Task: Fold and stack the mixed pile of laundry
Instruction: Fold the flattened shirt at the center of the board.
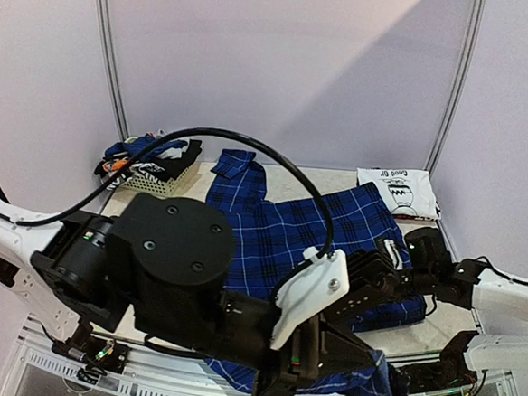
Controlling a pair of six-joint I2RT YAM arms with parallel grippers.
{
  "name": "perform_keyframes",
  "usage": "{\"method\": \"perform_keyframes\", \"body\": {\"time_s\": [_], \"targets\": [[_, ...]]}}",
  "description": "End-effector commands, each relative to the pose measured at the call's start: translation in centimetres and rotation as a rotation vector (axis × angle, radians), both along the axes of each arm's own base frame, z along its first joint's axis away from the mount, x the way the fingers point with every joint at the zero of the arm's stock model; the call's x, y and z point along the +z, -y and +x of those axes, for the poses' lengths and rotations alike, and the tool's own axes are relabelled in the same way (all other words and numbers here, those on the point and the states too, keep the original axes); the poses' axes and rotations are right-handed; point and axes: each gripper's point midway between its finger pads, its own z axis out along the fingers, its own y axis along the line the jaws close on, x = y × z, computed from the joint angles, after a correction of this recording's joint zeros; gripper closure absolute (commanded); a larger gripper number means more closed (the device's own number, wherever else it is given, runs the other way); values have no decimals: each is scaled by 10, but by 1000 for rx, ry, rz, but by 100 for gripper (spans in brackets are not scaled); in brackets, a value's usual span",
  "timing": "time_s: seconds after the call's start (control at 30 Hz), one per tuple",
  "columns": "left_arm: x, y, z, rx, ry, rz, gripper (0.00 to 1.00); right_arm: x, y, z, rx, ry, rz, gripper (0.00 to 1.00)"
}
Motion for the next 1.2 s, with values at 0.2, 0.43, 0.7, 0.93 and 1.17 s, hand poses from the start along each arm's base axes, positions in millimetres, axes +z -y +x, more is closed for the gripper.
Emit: {"method": "perform_keyframes", "body": {"time_s": [0.2, 0.43, 0.7, 0.93, 1.17], "targets": [[-18, 8, 99, 381, -13, 13, 100, -35, -98, -46, 404, -56, -24, 87], [-14, -44, 170, 547, 6, 26, 100, -74, -102, -65, 463, -141, -118, 94], [11, -104, 220, 719, 76, -11, 100, -20, -78, 3, 212, 63, -291, 72], [10, -137, 264, 815, 76, 3, 100, 24, 10, 43, -155, 220, -467, 30], [7, -153, 293, 851, 68, -11, 100, 27, 78, 10, -399, 153, -430, 3]]}}
